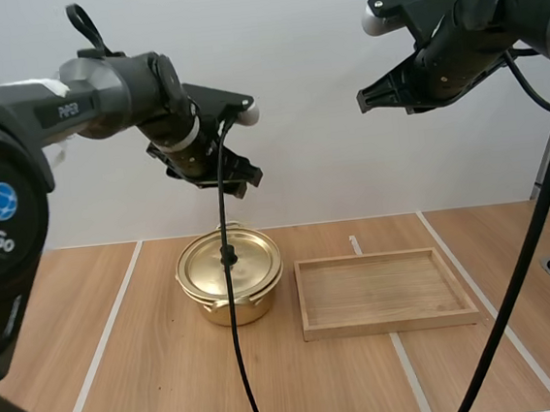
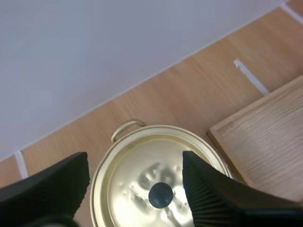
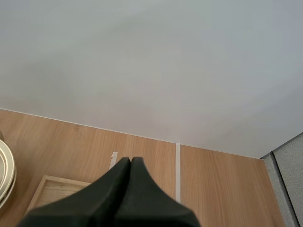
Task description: Open the pot, put the grape inside, and close it
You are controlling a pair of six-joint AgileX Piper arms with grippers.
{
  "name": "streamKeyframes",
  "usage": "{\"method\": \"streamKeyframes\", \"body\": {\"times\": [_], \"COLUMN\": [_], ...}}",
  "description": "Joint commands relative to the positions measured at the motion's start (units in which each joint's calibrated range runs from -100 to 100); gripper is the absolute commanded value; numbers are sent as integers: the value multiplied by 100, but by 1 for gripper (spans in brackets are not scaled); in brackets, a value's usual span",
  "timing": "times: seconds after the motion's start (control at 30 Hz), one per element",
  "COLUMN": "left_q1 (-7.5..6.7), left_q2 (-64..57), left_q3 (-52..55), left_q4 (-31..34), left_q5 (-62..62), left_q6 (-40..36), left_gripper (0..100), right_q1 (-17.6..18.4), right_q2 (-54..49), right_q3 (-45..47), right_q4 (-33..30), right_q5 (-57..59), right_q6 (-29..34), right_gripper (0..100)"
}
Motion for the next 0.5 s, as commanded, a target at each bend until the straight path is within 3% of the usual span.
{"method": "streamKeyframes", "body": {"times": [0.0,0.17,0.23,0.33,0.47], "left_q1": [-7,-7,-7,-7,-7], "left_q2": [-412,-997,-1225,-1519,-1931], "left_q3": [-245,-490,-579,-681,-725], "left_q4": [-76,-76,-76,-76,-34], "left_q5": [82,82,82,82,82], "left_q6": [-6,-25,-84,-145,-136], "left_gripper": [92,91,83,54,1], "right_q1": [-18,-18,-18,-18,-18], "right_q2": [-79,-79,-79,-79,-79], "right_q3": [-1,-1,-1,-1,-1], "right_q4": [19,31,91,247,395], "right_q5": [12,12,12,31,31], "right_q6": [-23,-21,-21,-21,-42], "right_gripper": [0,0,0,0,0]}}
